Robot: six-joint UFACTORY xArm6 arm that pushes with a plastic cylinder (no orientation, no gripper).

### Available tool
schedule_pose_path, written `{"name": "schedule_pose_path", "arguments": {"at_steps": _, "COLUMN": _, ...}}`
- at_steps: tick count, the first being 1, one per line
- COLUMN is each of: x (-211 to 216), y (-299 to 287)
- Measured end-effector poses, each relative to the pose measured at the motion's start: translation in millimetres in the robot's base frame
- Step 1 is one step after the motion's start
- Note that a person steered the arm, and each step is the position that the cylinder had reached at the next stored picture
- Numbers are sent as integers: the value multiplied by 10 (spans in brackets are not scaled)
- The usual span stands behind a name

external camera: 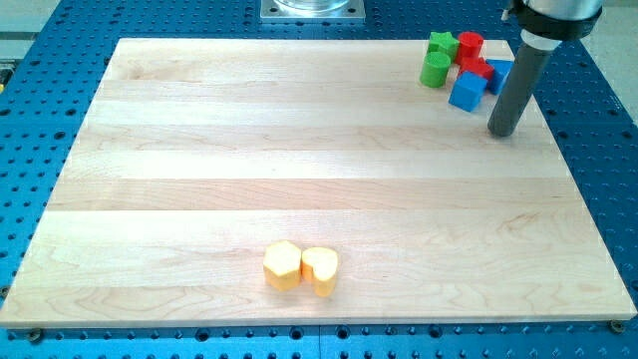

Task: Push the green blocks to the bottom left side of the cube

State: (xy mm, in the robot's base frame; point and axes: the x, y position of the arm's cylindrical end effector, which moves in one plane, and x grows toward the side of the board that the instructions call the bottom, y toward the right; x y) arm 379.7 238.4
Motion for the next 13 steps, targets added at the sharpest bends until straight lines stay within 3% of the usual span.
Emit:
{"name": "schedule_pose_path", "arguments": {"at_steps": 2, "x": -9, "y": 51}}
{"name": "schedule_pose_path", "arguments": {"at_steps": 4, "x": -41, "y": 883}}
{"name": "schedule_pose_path", "arguments": {"at_steps": 5, "x": -326, "y": 1068}}
{"name": "schedule_pose_path", "arguments": {"at_steps": 7, "x": -1693, "y": 864}}
{"name": "schedule_pose_path", "arguments": {"at_steps": 8, "x": -1888, "y": 816}}
{"name": "schedule_pose_path", "arguments": {"at_steps": 13, "x": -1731, "y": 44}}
